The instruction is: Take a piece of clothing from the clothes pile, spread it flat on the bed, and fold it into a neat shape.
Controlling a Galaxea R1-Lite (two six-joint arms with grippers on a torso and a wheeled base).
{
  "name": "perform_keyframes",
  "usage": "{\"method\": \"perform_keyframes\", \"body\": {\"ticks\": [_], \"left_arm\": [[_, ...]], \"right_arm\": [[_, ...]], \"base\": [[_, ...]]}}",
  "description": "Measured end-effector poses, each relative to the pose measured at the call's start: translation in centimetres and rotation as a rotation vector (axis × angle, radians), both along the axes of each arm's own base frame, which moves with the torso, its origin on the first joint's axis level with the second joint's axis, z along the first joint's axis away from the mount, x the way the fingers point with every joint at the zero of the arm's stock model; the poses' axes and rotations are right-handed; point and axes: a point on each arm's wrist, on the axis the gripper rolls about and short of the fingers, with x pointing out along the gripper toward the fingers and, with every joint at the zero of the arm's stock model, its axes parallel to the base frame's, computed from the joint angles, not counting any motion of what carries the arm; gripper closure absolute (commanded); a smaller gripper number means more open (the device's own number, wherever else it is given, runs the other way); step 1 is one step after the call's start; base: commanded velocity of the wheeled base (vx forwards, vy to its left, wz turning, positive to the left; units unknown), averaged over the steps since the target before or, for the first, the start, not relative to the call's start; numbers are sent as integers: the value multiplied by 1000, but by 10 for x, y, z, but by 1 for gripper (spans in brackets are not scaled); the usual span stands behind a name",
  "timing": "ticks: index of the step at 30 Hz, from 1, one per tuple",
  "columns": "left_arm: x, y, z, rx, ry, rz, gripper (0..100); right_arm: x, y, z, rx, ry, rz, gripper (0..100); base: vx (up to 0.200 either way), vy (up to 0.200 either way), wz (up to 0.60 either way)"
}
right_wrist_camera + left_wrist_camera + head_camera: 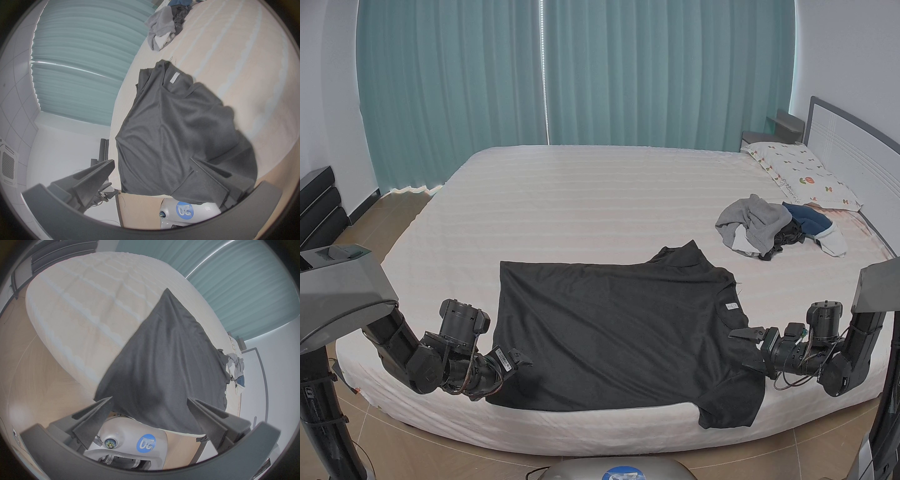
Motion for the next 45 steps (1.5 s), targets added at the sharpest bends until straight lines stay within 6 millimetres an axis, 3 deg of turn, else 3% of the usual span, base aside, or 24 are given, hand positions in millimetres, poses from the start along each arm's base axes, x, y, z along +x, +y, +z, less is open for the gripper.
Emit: {"method": "perform_keyframes", "body": {"ticks": [7, 12, 17, 30, 39, 40, 45], "left_arm": [[-8, 6, -3, 106, -8, -27, 0], [-28, 14, -13, 222, 10, -183, 0], [-41, 19, -23, 257, 25, -222, 0], [-35, 19, -39, 261, 17, -201, 0], [-21, 18, -46, 283, -3, -175, 0], [-21, 18, -47, 288, -2, -174, 100], [-21, 19, -51, 318, 7, -174, 100]], "right_arm": [[1, -5, 5, 0, -19, -18, 0], [1, -6, 4, 0, -16, -19, 0], [1, -5, 2, 0, -7, -16, 0], [2, -4, -2, -1, 3, -14, 0], [2, -4, -2, -1, 3, -13, 0], [2, -4, -2, -1, 4, -13, 0], [2, -4, -2, -1, 4, -13, 0]], "base": [[0, 0, 0], [0, 0, 0], [0, 0, 0], [0, 0, 0], [0, 0, 0], [0, 0, 0], [0, 0, 0]]}}
